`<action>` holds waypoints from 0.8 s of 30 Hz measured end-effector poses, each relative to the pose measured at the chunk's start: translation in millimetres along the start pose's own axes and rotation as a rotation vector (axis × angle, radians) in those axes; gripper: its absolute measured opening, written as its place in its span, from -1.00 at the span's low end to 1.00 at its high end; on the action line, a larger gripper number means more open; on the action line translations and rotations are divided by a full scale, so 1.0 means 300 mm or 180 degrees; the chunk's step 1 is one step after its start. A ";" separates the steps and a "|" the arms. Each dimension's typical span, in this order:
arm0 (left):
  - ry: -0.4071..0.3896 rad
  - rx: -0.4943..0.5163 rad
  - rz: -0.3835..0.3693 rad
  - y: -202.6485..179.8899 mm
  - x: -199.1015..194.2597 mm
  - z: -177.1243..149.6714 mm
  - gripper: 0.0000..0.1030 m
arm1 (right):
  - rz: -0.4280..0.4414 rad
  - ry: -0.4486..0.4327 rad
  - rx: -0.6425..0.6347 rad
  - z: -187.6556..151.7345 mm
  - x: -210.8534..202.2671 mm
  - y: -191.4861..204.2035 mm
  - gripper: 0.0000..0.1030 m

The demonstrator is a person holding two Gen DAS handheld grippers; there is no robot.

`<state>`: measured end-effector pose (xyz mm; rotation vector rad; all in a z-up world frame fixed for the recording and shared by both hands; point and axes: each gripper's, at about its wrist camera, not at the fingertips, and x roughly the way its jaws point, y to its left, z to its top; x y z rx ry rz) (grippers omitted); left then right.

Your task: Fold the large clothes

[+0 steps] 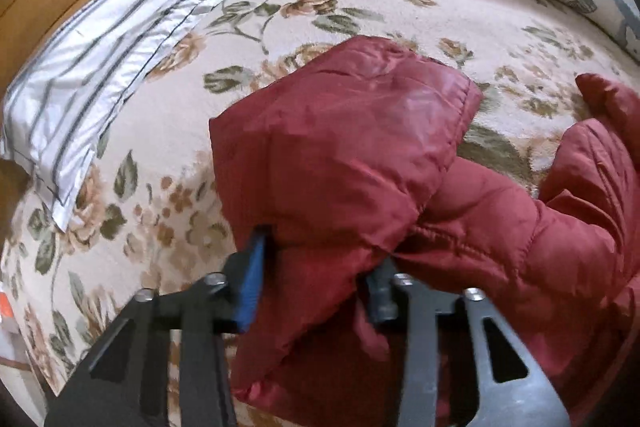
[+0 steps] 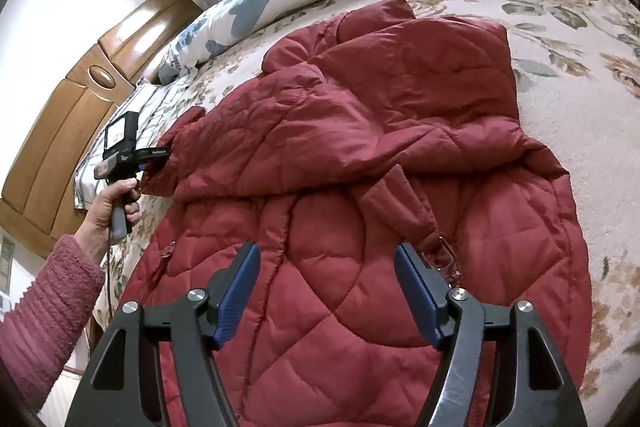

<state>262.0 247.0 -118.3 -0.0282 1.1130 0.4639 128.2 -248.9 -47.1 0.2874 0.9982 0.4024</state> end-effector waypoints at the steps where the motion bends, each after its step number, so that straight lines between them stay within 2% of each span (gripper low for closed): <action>1: -0.0017 -0.0027 -0.0046 0.006 -0.011 -0.003 -0.45 | 0.0006 -0.0011 -0.0001 0.000 -0.003 0.002 0.38; 6: -0.0110 -0.0244 -0.0383 0.049 -0.091 -0.029 -0.61 | 0.0032 -0.0063 -0.0001 0.000 -0.016 0.012 0.38; 15: -0.0397 -0.0533 -0.1096 0.080 -0.307 -0.105 -0.62 | 0.0089 -0.0068 -0.0001 -0.011 -0.016 0.032 0.38; 19: -0.0516 -0.0525 -0.1450 0.036 -0.415 -0.135 -0.63 | 0.0112 -0.0052 0.0014 -0.013 -0.005 0.040 0.38; 24: -0.0606 -0.0380 -0.1854 -0.090 -0.533 -0.186 -0.63 | 0.0163 -0.0032 0.0084 -0.006 0.017 0.030 0.38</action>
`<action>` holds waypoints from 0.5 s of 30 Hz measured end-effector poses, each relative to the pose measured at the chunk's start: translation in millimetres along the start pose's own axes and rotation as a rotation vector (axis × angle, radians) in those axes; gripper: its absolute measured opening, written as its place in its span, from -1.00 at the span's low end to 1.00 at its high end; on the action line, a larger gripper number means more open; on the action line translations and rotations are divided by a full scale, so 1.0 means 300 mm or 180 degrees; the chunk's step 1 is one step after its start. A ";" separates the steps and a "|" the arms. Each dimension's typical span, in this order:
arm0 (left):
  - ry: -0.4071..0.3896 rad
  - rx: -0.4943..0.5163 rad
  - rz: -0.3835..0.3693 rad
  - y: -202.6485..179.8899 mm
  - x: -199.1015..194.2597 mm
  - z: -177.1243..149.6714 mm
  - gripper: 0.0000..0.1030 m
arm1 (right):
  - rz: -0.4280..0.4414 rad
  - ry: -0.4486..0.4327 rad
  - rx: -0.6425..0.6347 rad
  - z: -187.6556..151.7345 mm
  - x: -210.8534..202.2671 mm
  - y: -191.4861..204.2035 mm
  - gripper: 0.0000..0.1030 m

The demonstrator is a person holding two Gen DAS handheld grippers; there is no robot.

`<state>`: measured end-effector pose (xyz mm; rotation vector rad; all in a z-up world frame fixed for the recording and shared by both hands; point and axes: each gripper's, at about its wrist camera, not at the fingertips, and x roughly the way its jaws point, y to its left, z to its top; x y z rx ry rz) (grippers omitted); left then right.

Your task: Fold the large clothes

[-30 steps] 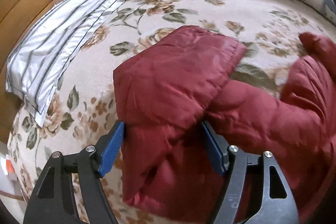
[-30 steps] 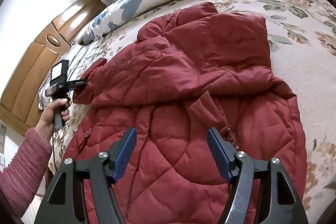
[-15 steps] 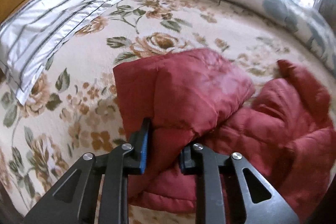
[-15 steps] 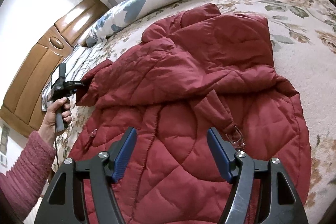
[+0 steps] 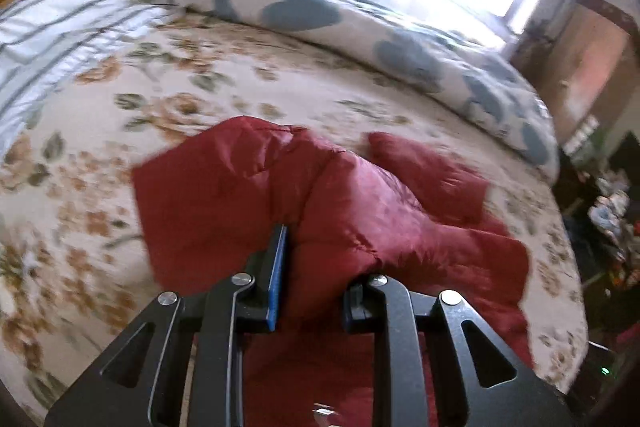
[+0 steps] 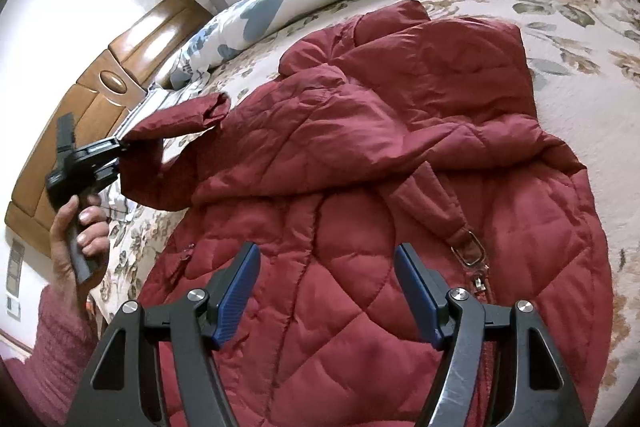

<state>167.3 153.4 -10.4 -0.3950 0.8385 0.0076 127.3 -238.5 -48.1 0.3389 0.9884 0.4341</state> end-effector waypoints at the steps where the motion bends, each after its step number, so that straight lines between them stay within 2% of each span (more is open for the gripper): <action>1: 0.0018 0.0015 -0.0095 -0.030 0.002 -0.012 -0.63 | 0.0018 0.0004 0.0030 0.002 0.004 -0.004 0.38; 3: 0.0065 0.0106 -0.0231 -0.101 0.012 -0.041 -0.63 | 0.0085 0.0005 0.0104 0.012 0.009 -0.014 0.38; 7: 0.0227 0.0297 -0.0356 -0.217 0.066 -0.110 -0.63 | 0.0222 -0.0033 0.0260 0.045 0.015 -0.035 0.41; 15: 0.0483 0.0281 -0.0434 -0.282 0.155 -0.206 -0.63 | 0.0703 -0.0055 0.0743 0.155 0.101 -0.102 0.41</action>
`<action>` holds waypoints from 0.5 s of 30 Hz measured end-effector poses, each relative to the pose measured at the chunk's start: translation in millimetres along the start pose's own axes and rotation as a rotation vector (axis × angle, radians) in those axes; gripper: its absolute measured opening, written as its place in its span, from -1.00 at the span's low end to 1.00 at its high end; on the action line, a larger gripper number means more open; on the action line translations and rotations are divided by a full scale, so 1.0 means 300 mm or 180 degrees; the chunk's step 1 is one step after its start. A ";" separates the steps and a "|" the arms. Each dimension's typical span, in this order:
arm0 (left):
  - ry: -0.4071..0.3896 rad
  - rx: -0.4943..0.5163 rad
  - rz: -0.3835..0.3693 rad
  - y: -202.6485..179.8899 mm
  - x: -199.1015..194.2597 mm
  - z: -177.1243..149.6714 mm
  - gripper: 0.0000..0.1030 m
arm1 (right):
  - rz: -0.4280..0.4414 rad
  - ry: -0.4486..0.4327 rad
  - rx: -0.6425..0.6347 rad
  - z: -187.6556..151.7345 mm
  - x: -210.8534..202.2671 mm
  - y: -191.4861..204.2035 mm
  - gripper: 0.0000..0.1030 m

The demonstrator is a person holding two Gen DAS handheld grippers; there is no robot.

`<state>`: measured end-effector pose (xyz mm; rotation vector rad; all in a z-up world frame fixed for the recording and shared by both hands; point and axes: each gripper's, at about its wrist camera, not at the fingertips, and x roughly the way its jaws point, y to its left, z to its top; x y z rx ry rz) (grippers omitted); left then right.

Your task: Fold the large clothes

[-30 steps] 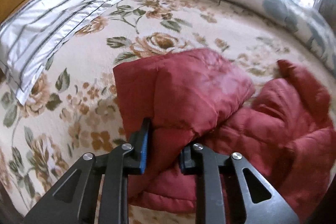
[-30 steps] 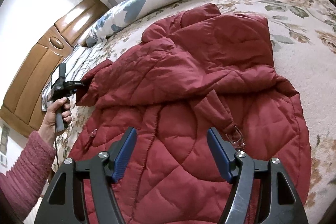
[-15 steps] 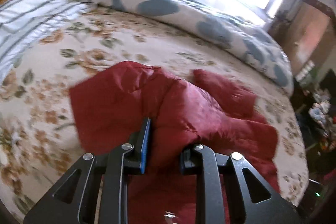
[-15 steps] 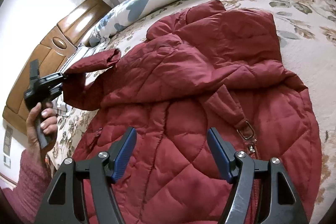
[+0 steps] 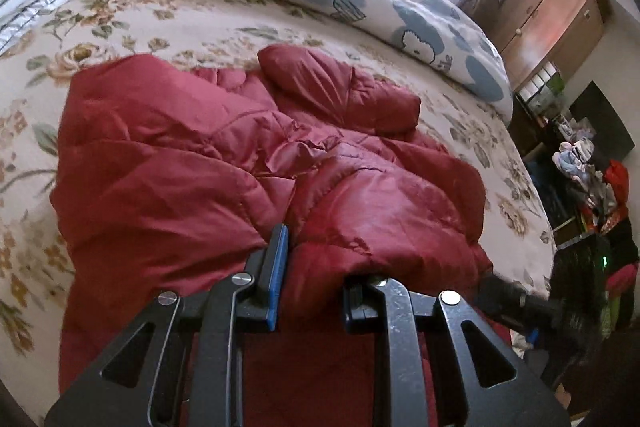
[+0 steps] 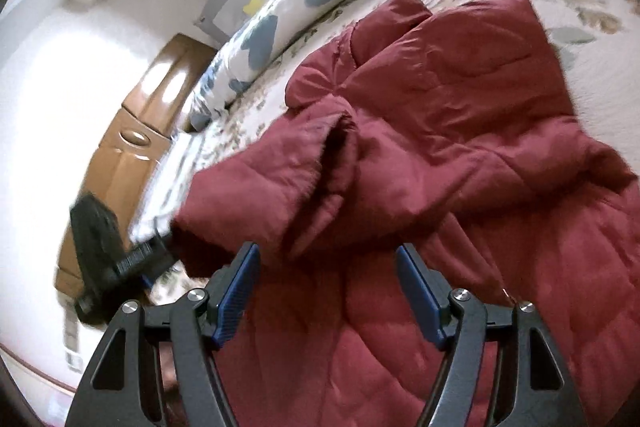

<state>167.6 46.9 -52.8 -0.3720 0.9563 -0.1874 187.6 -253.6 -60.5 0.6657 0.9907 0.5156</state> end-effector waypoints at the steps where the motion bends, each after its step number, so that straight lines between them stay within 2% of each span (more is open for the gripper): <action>1: 0.0005 -0.0003 -0.0005 0.000 0.002 -0.006 -0.63 | 0.0098 0.0015 0.0094 0.016 0.018 -0.012 0.41; 6: 0.0052 0.0025 0.0013 0.002 0.015 -0.013 -0.63 | 0.0388 0.0015 0.0363 0.078 0.096 -0.039 0.41; 7: 0.0062 0.0034 0.0023 0.003 0.016 -0.014 -0.63 | 0.0429 0.0023 0.0395 0.084 0.108 -0.040 0.31; 9: 0.0066 0.0041 0.0058 0.006 0.013 -0.017 -0.61 | 0.0410 0.0032 0.0366 0.096 0.134 -0.026 -0.07; 10: 0.0076 0.0043 0.0063 0.007 0.011 -0.018 -0.59 | 0.0385 0.0035 0.0345 0.102 0.142 -0.019 -0.48; 11: 0.0088 0.0051 0.0057 0.009 0.007 -0.017 -0.55 | 0.0381 0.0026 0.0348 0.104 0.143 -0.018 -0.65; 13: 0.0147 0.0081 0.0040 0.010 0.002 -0.018 -0.46 | 0.0375 -0.0054 0.0321 0.114 0.129 -0.011 -0.75; 15: 0.0201 0.0150 0.0002 0.002 -0.006 -0.022 -0.26 | 0.0324 -0.0133 0.0221 0.123 0.100 0.004 -0.82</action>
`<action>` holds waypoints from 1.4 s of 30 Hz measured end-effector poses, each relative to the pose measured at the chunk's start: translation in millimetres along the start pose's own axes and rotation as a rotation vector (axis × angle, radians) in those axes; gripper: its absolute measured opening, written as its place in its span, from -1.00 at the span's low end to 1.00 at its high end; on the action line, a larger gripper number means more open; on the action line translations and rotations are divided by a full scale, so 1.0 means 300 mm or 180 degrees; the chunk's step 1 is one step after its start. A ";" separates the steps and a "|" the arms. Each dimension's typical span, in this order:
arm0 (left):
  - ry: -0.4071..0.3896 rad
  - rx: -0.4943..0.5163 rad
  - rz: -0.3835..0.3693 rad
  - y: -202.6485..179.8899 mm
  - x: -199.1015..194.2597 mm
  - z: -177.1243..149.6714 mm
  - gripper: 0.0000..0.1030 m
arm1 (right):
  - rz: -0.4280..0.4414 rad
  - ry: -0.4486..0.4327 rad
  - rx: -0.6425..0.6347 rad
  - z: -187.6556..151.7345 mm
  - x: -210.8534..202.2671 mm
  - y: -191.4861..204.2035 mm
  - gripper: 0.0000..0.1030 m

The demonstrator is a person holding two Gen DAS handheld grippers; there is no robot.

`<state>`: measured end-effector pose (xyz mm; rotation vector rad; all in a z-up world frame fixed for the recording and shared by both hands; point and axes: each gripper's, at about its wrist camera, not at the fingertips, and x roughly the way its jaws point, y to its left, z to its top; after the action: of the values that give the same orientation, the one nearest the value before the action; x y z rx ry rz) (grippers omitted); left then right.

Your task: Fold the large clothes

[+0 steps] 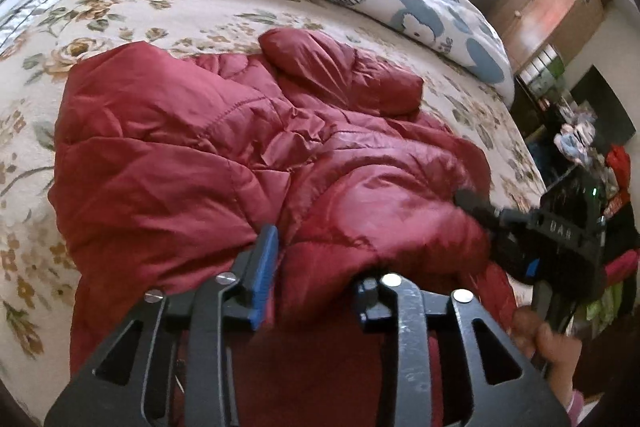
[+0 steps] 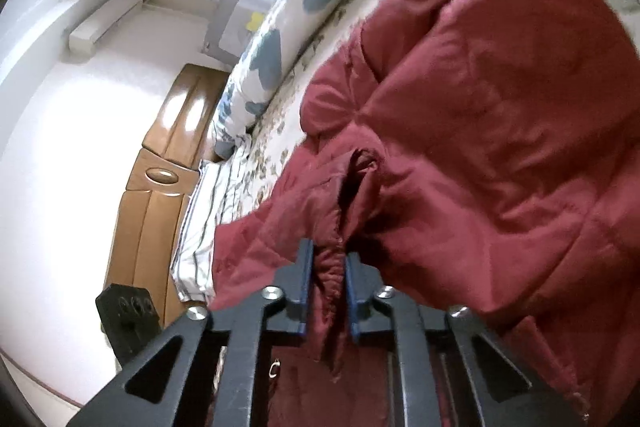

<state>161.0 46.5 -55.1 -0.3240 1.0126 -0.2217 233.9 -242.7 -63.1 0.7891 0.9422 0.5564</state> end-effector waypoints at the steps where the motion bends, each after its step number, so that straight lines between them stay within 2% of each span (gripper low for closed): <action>1: 0.0015 0.0038 -0.0015 -0.005 -0.004 -0.003 -0.18 | -0.0035 -0.0035 -0.0051 0.004 -0.013 0.009 -0.83; 3: 0.0036 0.0110 -0.0024 -0.020 -0.012 -0.007 0.09 | -0.0115 -0.0131 -0.0156 0.017 -0.053 0.025 -0.85; 5: 0.0047 0.0131 -0.0041 -0.028 -0.018 -0.009 0.25 | -0.0184 -0.0234 -0.0247 0.029 -0.092 0.034 -0.87; 9: 0.0036 0.0178 -0.0167 -0.042 -0.029 -0.006 0.26 | -0.0377 -0.0428 -0.0437 0.054 -0.183 0.039 -0.88; 12: -0.0042 0.0265 -0.0101 -0.056 -0.046 0.005 0.27 | -0.0741 -0.0549 -0.0633 0.065 -0.242 0.037 -0.89; 14: -0.0078 0.0249 -0.0106 -0.046 -0.052 0.023 0.27 | -0.0853 -0.0584 -0.0648 0.073 -0.269 0.014 -0.89; 20: -0.0208 0.0214 0.0117 0.011 -0.040 0.097 0.26 | -0.1246 -0.0613 -0.0694 0.072 -0.300 -0.065 -0.93; 25: -0.0238 0.0229 0.0291 0.056 0.017 0.154 0.26 | -0.1356 -0.0573 -0.0692 0.051 -0.296 -0.112 -0.96; 30: 0.0007 0.0123 0.0331 0.101 0.126 0.169 0.26 | -0.1460 -0.0564 -0.0792 0.047 -0.286 -0.103 -0.96; 31: 0.0054 0.0125 0.0342 0.104 0.146 0.163 0.26 | -0.1470 -0.0579 -0.0752 0.051 -0.290 -0.102 -0.94; 32: 0.0102 0.0142 0.0383 0.106 0.168 0.153 0.26 | -0.1502 -0.0602 -0.0713 0.052 -0.296 -0.099 -0.83; 34: 0.0147 0.0182 0.0452 0.104 0.196 0.132 0.27 | -0.1592 -0.0734 -0.0660 0.053 -0.320 -0.075 -0.82; 36: 0.0147 0.0205 0.0489 0.101 0.209 0.117 0.27 | -0.1575 -0.0877 -0.0731 0.044 -0.337 -0.027 -0.80; 37: 0.0144 0.0211 0.0507 0.097 0.212 0.113 0.27 | -0.1528 -0.0951 -0.0821 0.033 -0.339 0.014 -0.72; 39: 0.0146 0.0228 0.0554 0.088 0.215 0.110 0.27 | -0.1377 -0.0887 -0.1010 0.015 -0.301 0.079 -0.44; 40: 0.0151 0.0234 0.0568 0.088 0.218 0.113 0.27 | -0.1308 -0.0784 -0.1094 0.010 -0.269 0.103 -0.15; 41: 0.0157 0.0244 0.0584 0.086 0.219 0.114 0.27 | -0.1257 -0.0667 -0.1175 0.003 -0.226 0.125 -0.03; 42: 0.0160 0.0255 0.0591 0.086 0.219 0.113 0.27 | -0.1237 -0.0565 -0.1244 -0.005 -0.182 0.140 -0.04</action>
<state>224.7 54.4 -99.9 -0.1510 1.0738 -0.1024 202.5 -256.3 -3.3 0.2862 0.7639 0.3083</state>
